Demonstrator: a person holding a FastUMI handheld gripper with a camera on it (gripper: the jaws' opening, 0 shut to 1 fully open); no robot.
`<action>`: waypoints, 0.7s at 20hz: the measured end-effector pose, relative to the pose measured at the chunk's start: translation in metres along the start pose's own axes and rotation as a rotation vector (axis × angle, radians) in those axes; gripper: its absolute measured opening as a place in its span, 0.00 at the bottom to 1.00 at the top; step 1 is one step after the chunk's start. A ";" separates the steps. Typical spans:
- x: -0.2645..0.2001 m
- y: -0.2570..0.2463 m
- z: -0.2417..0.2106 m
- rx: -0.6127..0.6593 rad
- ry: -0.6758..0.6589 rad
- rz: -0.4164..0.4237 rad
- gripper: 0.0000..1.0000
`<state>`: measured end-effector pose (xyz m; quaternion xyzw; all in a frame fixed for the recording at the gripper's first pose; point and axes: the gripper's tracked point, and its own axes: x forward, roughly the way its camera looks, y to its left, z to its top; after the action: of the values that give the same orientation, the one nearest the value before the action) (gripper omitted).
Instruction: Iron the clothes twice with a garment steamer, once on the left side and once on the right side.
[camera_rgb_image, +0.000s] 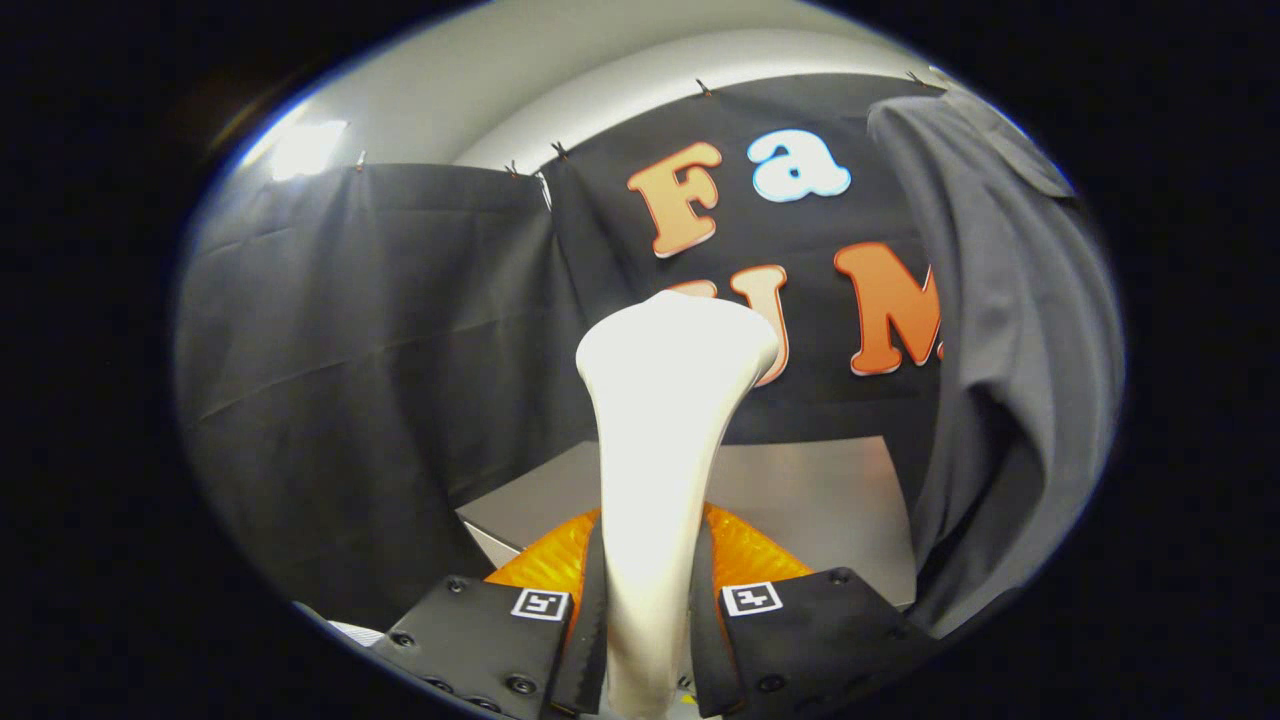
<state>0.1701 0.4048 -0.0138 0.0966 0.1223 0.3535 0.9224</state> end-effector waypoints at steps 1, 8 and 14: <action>-0.019 0.007 0.003 -0.023 -0.038 0.014 0.42; -0.138 0.033 0.010 -0.059 -0.120 0.025 0.42; -0.210 0.007 0.028 -0.112 -0.181 -0.044 0.42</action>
<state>0.0227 0.2657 0.0477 0.0735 0.0207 0.3292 0.9412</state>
